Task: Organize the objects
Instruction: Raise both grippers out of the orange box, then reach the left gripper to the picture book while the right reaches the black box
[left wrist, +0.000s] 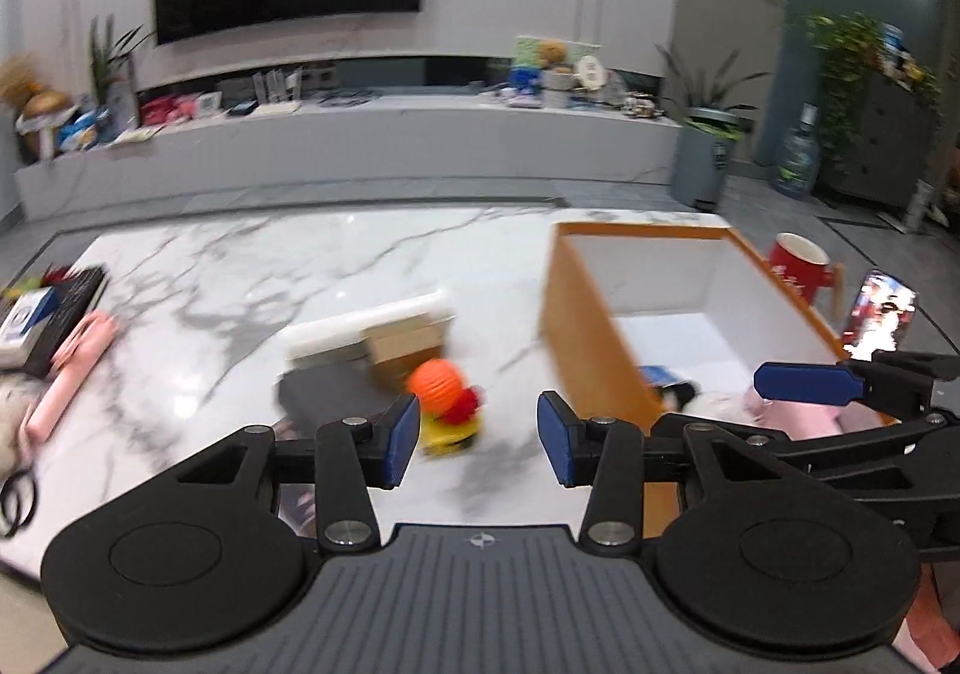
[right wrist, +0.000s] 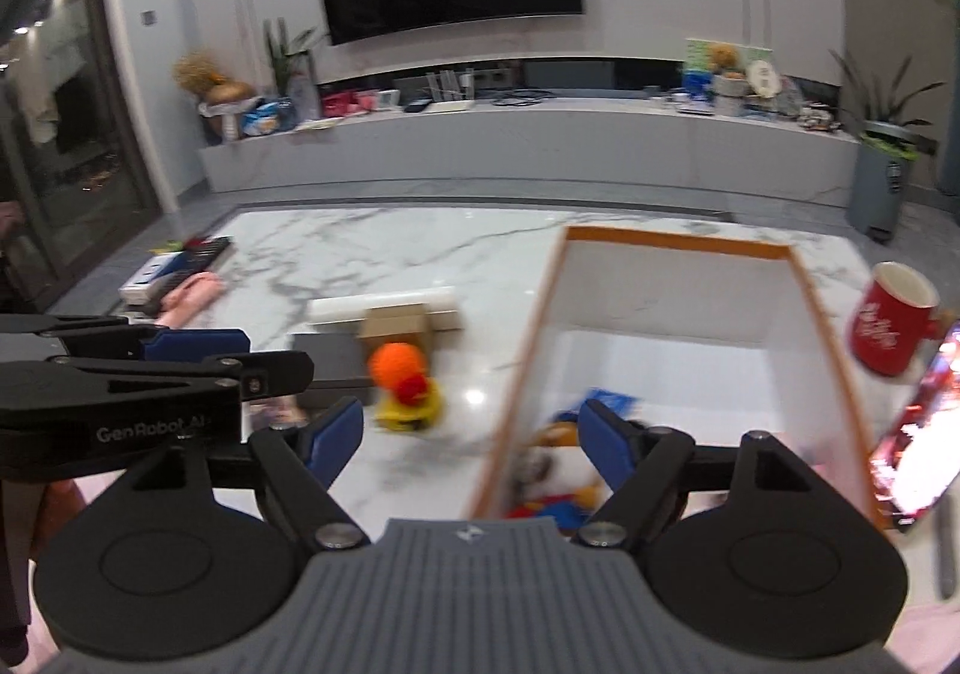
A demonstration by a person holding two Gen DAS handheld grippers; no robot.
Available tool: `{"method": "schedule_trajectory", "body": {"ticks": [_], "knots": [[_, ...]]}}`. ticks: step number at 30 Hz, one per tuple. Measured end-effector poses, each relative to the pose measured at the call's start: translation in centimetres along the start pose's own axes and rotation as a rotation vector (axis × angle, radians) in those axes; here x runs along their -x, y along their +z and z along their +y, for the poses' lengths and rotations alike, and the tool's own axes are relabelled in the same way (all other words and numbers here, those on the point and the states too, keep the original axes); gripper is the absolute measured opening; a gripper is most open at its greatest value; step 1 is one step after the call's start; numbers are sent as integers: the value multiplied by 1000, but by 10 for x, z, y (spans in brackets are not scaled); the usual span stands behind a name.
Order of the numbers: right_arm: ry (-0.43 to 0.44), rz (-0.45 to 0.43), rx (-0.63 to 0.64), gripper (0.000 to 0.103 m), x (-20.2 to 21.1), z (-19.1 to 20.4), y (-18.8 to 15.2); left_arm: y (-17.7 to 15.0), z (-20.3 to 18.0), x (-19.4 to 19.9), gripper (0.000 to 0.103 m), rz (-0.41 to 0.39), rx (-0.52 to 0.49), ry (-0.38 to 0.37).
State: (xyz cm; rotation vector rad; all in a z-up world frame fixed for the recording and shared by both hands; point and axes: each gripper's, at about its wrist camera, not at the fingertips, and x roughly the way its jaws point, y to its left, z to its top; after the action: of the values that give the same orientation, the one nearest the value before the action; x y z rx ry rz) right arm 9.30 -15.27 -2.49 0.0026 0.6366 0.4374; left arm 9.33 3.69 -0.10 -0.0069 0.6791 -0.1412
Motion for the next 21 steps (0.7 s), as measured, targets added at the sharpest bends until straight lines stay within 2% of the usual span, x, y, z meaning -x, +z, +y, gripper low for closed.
{"method": "schedule_trajectory", "body": {"ticks": [5, 16, 21], "knots": [[48, 28, 5, 81, -20, 24, -7, -13, 34, -3, 52, 30, 68, 29], [69, 78, 46, 80, -71, 56, -16, -33, 79, -20, 57, 90, 162, 33], [79, 125, 69, 72, -99, 65, -14, -32, 97, -34, 59, 116, 214, 43]]}}
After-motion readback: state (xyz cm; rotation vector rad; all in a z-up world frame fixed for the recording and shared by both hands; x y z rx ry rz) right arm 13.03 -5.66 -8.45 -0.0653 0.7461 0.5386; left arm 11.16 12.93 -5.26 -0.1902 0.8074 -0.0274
